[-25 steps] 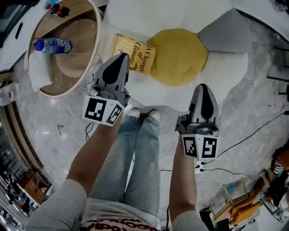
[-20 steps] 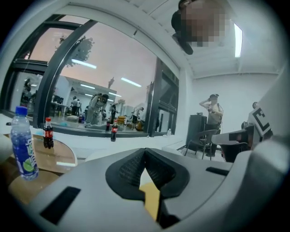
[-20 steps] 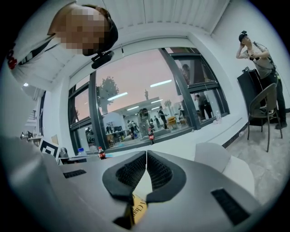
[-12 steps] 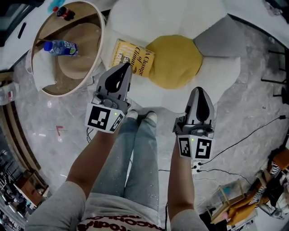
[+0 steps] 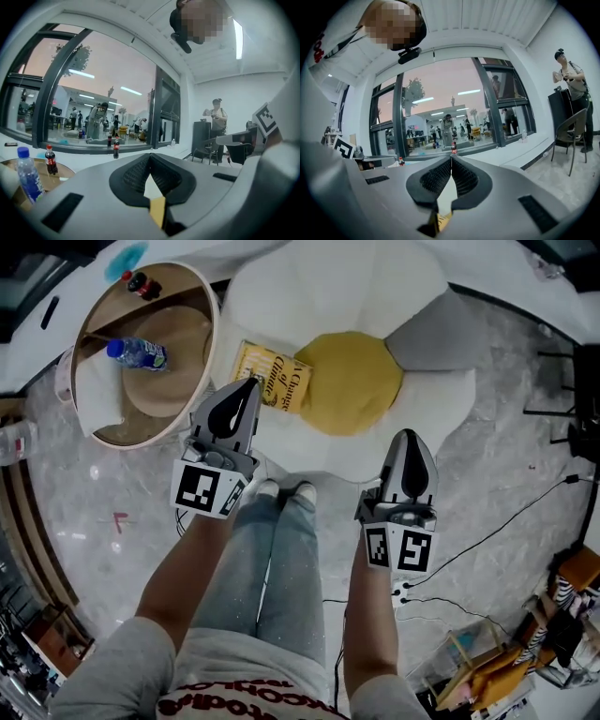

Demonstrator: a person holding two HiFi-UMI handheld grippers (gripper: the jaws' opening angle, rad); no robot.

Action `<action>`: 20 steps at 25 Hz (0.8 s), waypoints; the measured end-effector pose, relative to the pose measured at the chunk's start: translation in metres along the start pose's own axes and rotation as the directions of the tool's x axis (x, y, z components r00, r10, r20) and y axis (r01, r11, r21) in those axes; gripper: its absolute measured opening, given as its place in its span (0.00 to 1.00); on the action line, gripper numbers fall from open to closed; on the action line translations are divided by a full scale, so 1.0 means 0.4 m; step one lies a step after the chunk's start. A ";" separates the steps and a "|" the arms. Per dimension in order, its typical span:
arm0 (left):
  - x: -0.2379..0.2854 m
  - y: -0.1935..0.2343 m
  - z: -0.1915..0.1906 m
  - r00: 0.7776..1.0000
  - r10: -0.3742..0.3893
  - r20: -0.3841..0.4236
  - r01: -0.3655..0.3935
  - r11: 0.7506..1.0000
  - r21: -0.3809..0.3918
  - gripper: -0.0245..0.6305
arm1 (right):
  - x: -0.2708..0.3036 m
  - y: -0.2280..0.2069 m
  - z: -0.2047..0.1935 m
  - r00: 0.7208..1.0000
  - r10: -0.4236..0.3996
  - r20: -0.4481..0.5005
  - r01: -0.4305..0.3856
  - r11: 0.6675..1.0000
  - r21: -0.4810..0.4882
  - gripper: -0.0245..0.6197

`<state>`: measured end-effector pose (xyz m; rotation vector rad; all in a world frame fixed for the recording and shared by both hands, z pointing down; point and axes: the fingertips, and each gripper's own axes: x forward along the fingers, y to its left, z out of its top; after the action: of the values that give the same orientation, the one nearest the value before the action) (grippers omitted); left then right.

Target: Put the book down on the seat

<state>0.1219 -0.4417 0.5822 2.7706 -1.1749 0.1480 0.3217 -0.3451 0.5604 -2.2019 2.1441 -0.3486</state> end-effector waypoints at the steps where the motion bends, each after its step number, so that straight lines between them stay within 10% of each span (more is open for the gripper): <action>1: -0.001 0.003 0.027 1.000 0.004 0.009 -0.004 1.000 0.001 0.06 | 0.004 0.004 0.029 1.000 0.003 0.012 -0.003 1.000 -0.005 0.08; 20: -0.146 -0.009 0.478 0.999 0.019 0.044 -0.019 1.000 0.006 0.06 | -0.107 0.145 0.470 0.994 0.001 0.110 -0.001 1.000 0.006 0.08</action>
<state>0.0915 -0.4276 0.3852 2.7822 -1.2132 0.0933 0.3006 -0.3279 0.3610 -2.1624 2.0845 -0.2272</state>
